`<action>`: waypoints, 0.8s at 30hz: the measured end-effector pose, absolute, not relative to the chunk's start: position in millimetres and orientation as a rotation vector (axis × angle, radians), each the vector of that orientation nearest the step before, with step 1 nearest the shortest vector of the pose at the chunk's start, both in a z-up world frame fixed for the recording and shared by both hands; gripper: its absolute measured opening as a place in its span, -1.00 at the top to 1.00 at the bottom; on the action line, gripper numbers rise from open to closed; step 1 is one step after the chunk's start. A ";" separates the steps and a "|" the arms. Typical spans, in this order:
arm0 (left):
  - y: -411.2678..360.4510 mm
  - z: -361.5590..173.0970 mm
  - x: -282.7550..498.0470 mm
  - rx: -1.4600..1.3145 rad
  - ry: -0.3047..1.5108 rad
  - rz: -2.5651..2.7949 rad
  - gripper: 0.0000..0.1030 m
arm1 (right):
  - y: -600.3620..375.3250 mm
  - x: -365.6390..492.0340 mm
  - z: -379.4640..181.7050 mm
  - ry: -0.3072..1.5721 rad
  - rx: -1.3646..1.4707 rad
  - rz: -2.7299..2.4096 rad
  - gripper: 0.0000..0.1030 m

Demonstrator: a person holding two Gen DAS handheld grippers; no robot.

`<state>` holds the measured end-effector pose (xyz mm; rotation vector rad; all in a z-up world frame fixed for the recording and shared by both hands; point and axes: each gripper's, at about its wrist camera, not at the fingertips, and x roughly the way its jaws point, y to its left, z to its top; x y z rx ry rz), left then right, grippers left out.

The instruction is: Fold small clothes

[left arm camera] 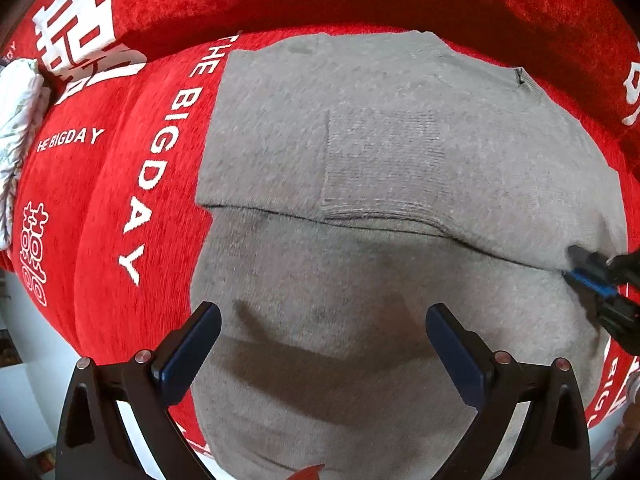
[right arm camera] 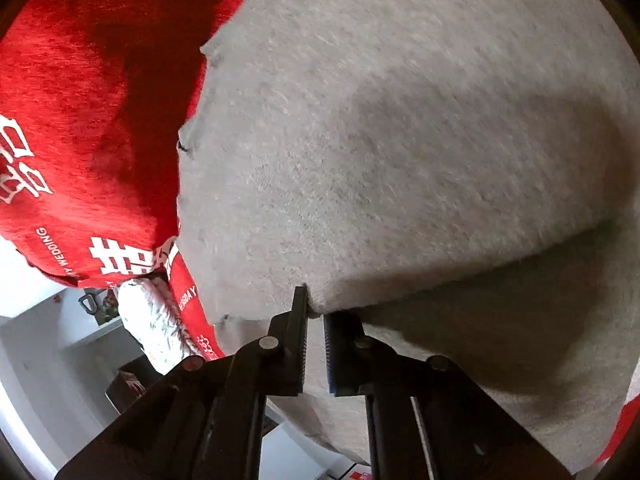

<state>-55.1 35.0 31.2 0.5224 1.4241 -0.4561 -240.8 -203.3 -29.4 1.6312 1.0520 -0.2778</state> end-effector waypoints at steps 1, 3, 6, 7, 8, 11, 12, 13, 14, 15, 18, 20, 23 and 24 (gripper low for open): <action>35.6 31.2 -55.2 0.521 1.426 -0.455 -0.99 | -203.0 -241.1 -28.9 1.054 1.626 -0.272 0.84; 36.5 31.8 -55.5 0.516 1.427 -0.456 -0.99 | -203.1 -241.5 -25.5 1.069 1.612 -0.250 0.81; 36.9 32.3 -55.7 0.517 1.428 -0.459 -0.99 | -201.9 -247.3 -16.0 1.108 1.556 -0.219 0.78; 37.3 32.1 -55.2 0.519 1.428 -0.459 -0.99 | -202.1 -250.6 -11.0 1.120 1.522 -0.211 0.77; 37.5 31.9 -54.5 0.520 1.431 -0.459 -0.99 | -202.9 -254.0 -7.2 1.127 1.497 -0.212 0.71; 38.4 33.0 -54.5 0.515 1.434 -0.456 -0.99 | -209.0 -271.0 3.4 1.136 1.442 -0.226 -0.27; 38.1 33.7 -55.0 0.518 1.430 -0.455 -0.99 | -211.3 -276.6 5.7 1.131 1.437 -0.225 -0.36; 37.7 34.1 -55.7 0.523 1.426 -0.455 -0.99 | -213.9 -283.4 7.9 1.129 1.429 -0.224 -0.36; 36.9 34.0 -56.8 0.529 1.426 -0.455 -0.99 | -216.3 -289.8 9.6 1.135 1.420 -0.229 -0.36; 36.1 34.0 -58.4 0.532 1.427 -0.456 -0.99 | -218.0 -294.9 11.2 1.138 1.412 -0.234 -0.36; 34.8 34.4 -64.8 0.537 1.429 -0.460 -0.99 | -221.7 -305.7 14.8 1.143 1.389 -0.237 -0.37; 34.4 34.5 -69.4 0.538 1.431 -0.458 -0.99 | -222.5 -312.0 16.2 1.140 1.381 -0.231 -0.39; 34.6 34.9 -76.7 0.551 1.425 -0.451 -0.99 | -220.3 -319.7 16.2 1.140 1.375 -0.220 -0.43; 35.1 34.7 -79.9 0.553 1.425 -0.448 -0.99 | -217.9 -322.7 15.8 1.144 1.371 -0.217 -0.43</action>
